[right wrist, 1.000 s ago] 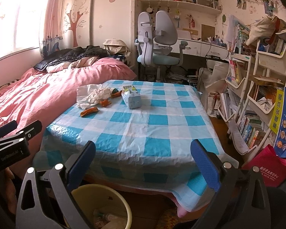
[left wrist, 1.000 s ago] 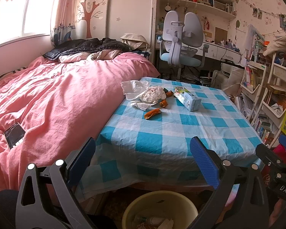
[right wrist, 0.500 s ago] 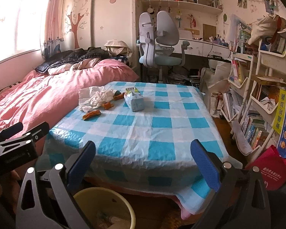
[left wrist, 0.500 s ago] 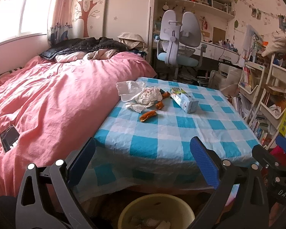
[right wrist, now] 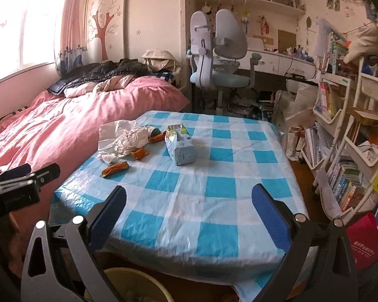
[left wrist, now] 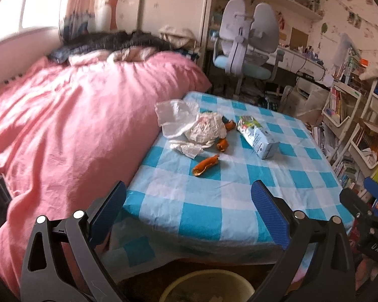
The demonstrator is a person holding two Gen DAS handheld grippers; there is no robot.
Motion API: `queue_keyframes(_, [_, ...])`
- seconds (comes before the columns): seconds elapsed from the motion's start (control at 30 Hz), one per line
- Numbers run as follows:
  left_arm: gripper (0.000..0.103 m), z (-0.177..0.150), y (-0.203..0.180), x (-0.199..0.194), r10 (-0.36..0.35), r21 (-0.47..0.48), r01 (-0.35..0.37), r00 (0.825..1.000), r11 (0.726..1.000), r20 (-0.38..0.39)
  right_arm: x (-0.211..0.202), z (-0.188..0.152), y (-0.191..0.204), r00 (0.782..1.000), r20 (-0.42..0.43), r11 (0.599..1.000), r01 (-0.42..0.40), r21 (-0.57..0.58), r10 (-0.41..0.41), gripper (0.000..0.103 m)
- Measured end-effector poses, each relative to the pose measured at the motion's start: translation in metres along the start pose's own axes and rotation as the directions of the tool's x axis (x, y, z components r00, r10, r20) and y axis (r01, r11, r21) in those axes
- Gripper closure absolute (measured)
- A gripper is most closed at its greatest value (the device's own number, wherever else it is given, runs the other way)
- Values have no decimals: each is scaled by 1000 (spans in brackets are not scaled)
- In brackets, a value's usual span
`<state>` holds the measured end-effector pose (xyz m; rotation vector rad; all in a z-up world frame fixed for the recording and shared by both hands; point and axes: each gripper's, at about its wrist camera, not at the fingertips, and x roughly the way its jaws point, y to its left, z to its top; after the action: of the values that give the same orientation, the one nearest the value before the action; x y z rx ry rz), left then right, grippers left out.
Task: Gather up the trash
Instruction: 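Grasp an orange peel with the left tool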
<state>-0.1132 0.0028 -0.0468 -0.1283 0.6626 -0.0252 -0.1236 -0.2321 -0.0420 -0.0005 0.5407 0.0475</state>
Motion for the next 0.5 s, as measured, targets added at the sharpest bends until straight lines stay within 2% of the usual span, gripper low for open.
queue_keyframes(0.17, [7,18,4,27,-15,24,16,999,1000,-50,22,8,-2,998,-49,999,-32,20,33,7])
queue_keyframes(0.3, [9,32,-5,47,-37,102,44,997,994,-67,44,22,1,995,-87,999,-53,-9,52,7])
queue_keyframes(0.43, [18,39,-15,72,-59,166,78,991,983,-118,65,35,6,990,-119,996,-76,-56,69,7])
queue_keyframes(0.5, [27,40,-20,86,-68,189,95,987,977,-144,75,37,7,985,-146,993,-103,-49,95,7])
